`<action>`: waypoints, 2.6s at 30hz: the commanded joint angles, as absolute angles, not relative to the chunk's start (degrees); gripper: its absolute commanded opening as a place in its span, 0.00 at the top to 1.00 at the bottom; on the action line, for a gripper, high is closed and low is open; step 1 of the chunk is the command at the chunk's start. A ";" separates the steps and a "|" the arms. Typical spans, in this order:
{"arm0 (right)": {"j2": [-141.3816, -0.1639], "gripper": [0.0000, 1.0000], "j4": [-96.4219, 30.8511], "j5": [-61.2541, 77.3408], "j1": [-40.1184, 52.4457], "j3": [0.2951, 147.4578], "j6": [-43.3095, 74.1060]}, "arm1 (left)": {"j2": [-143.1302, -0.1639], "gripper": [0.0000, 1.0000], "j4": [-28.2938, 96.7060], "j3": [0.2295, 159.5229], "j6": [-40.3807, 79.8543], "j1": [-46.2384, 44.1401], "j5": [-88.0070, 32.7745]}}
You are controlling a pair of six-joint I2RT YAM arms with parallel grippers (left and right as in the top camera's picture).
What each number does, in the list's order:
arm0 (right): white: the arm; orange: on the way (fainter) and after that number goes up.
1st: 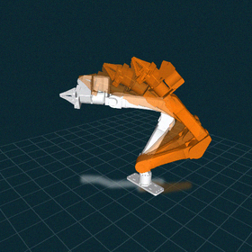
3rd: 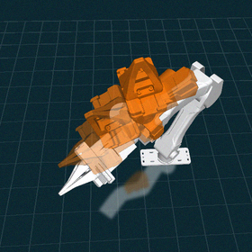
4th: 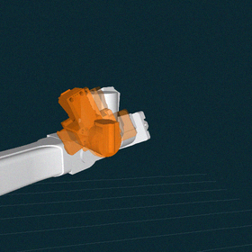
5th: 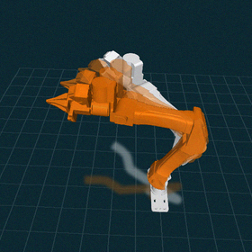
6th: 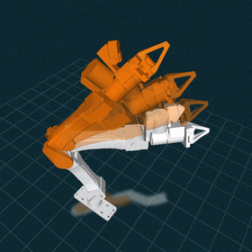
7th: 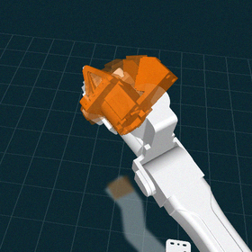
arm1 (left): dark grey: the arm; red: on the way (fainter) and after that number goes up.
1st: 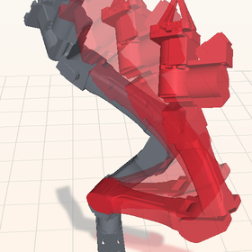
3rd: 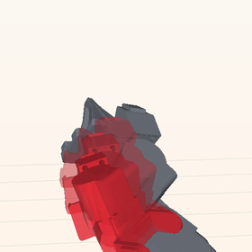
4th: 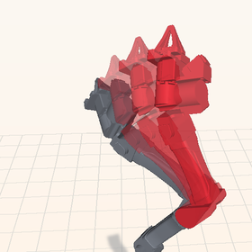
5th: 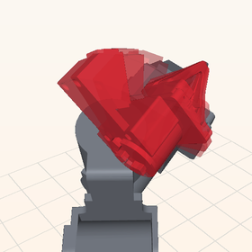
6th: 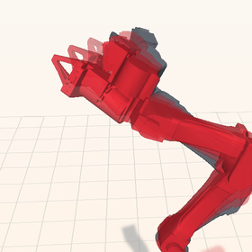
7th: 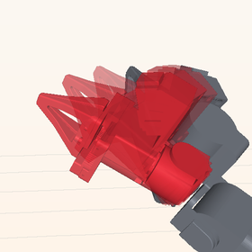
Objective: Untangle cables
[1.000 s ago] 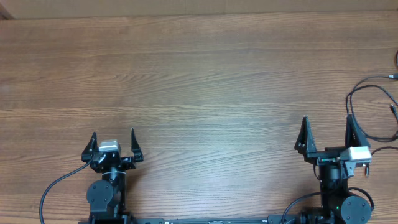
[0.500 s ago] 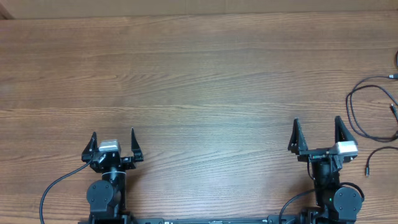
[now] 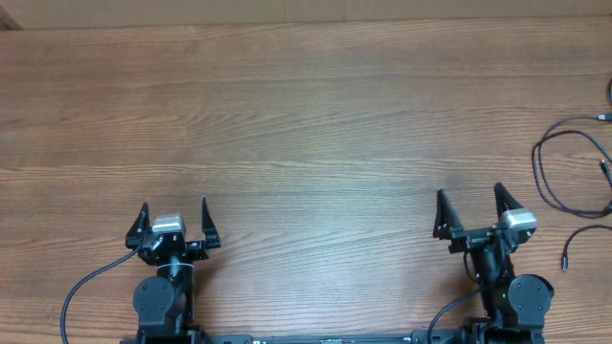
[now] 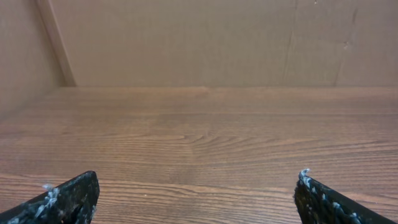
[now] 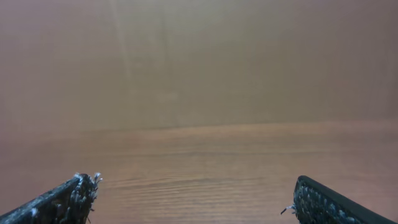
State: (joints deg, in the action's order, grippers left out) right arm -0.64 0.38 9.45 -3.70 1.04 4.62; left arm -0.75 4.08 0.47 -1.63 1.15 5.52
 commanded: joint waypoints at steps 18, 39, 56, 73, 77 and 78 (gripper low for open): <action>-0.16 0.00 -4.86 -0.19 -3.84 0.43 8.71 | -0.25 0.01 4.08 0.30 -1.10 1.06 4.89; -0.16 0.00 -4.91 0.25 -3.88 0.43 3.31 | -0.25 0.00 4.08 0.30 -1.13 1.06 4.89; -0.16 0.00 -4.82 0.05 -3.88 0.43 3.33 | -0.25 0.00 4.08 0.30 -1.10 1.06 4.89; -0.16 0.00 -4.82 0.05 -3.88 0.43 3.33 | -0.25 0.00 4.08 0.30 -1.13 1.06 4.89; -0.16 0.00 -4.82 -0.16 -3.88 0.43 2.66 | -0.25 0.00 4.08 0.30 -1.13 1.06 4.89; -0.16 0.00 -4.84 -0.14 -3.88 0.43 2.63 | -0.25 0.01 4.08 0.30 -1.13 1.06 4.89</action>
